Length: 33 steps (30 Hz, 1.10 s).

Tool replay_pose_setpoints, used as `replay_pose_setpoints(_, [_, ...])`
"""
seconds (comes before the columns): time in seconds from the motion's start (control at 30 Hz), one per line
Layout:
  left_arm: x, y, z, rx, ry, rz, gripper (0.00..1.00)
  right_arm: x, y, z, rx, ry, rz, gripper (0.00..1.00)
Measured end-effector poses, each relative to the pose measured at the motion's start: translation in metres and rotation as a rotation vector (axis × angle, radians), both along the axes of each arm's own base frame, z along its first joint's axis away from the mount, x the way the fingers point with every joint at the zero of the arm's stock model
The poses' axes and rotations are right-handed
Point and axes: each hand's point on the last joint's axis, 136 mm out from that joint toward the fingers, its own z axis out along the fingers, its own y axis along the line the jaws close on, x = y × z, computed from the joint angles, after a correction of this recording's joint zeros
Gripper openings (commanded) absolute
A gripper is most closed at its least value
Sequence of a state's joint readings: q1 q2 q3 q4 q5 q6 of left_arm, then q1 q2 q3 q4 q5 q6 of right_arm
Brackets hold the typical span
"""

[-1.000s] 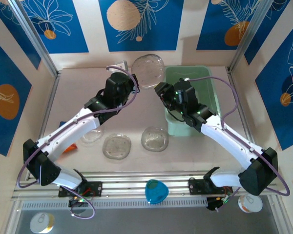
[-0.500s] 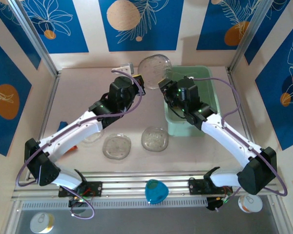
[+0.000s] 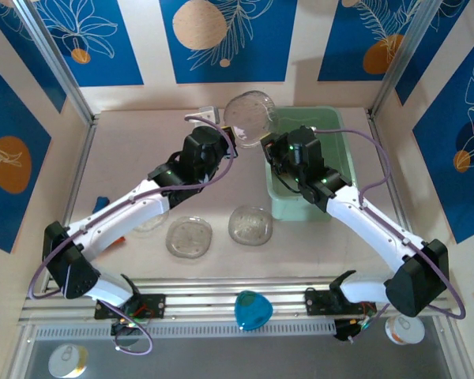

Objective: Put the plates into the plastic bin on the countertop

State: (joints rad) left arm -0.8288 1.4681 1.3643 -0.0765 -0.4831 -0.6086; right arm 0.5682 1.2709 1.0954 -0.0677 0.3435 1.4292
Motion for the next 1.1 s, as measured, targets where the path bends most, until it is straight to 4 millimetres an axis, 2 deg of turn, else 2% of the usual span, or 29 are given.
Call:
replay_pose_setpoints(0.33, [-0.003,0.003,-0.015,0.023,0.073,0.013,0.56,0.000,-0.007,-0.007,-0.026,0.010,-0.029,0.00])
replay_pose_setpoints(0.67, [0.001,0.015,-0.022,0.034,0.131,0.036,0.82,-0.005,-0.020,0.000,-0.033,-0.005,-0.057,0.00])
replay_pose_setpoints(0.8, [0.004,0.023,-0.025,0.035,0.158,0.052,1.00,-0.005,-0.025,-0.001,-0.041,-0.003,-0.071,0.00])
replay_pose_setpoints(1.1, [0.018,0.050,-0.033,0.047,0.197,0.098,1.00,-0.007,-0.043,-0.011,-0.077,0.044,-0.119,0.00])
